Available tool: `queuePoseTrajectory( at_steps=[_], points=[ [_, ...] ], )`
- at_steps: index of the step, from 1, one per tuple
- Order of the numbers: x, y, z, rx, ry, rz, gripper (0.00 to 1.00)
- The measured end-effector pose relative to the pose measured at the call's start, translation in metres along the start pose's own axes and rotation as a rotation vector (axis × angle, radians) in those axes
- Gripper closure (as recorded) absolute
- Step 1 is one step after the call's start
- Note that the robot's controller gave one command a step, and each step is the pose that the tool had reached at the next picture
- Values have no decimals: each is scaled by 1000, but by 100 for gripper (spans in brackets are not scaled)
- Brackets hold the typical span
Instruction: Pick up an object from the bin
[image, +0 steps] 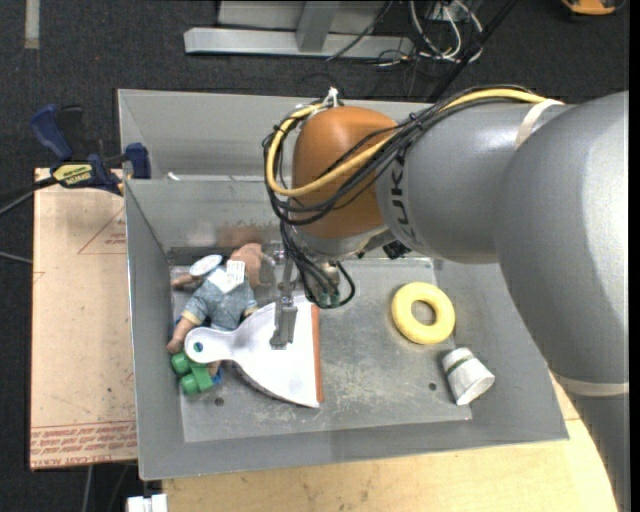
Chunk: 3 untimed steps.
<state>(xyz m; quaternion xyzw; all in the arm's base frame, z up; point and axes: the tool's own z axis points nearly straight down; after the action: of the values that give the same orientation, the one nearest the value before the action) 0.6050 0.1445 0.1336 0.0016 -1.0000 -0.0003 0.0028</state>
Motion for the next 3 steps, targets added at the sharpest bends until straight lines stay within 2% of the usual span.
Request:
queuePoseTrajectory(
  at_steps=[1,2,3],
  points=[
    [-1,-1,-5,-1,-6,2,0],
    [10,-27,58,-1,-5,68,100],
    [10,-27,58,-1,-4,68,100]
  ],
)
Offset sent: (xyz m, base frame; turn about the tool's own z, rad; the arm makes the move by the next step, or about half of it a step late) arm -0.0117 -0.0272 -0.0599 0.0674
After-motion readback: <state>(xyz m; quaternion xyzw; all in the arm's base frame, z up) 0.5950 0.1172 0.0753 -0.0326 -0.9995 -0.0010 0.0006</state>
